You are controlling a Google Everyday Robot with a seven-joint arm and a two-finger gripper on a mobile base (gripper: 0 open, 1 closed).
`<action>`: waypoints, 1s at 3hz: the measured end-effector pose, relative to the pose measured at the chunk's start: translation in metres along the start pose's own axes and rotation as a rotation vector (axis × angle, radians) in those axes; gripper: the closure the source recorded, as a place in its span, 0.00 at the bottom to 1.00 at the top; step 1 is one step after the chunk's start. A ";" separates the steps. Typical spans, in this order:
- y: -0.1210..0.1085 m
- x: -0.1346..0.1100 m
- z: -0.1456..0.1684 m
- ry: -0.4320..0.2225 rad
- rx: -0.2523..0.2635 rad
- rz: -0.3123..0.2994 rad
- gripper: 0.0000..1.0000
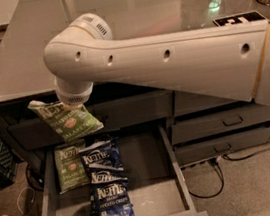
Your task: Pick green jalapeno chip bag from middle drawer and place on counter
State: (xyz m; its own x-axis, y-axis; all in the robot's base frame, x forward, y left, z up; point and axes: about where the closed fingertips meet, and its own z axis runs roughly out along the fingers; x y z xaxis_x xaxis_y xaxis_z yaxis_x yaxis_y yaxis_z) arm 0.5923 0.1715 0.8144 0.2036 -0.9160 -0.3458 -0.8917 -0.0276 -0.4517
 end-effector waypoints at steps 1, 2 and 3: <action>-0.025 0.009 -0.023 0.015 0.048 0.010 1.00; -0.026 0.009 -0.025 0.015 0.051 0.011 1.00; -0.033 0.003 -0.051 0.020 0.089 -0.002 1.00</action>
Offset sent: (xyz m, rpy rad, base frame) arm 0.0124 -0.0143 0.0232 0.0003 -0.0349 -0.0269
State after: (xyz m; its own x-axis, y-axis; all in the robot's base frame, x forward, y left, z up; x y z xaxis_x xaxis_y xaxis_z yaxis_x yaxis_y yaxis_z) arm 0.6013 0.1497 0.8701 0.1959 -0.9239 -0.3286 -0.8518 0.0056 -0.5238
